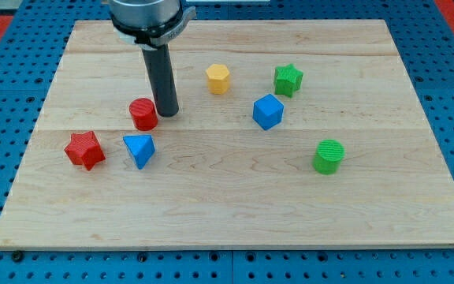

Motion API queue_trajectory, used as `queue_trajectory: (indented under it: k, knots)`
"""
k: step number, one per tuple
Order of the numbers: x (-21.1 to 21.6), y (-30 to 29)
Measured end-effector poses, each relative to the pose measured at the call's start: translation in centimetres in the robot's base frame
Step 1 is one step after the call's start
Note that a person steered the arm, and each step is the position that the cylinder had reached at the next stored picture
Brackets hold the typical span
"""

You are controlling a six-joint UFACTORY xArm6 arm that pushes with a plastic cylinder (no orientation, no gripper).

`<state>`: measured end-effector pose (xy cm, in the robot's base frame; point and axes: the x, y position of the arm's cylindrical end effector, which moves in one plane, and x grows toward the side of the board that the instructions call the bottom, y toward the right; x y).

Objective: Point your arm at the yellow heart

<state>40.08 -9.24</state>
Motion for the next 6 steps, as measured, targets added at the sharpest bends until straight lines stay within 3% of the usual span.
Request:
queue_trajectory:
  k: [3, 6]
  knots:
    - [3.0, -3.1]
    - [-9.9, -0.6]
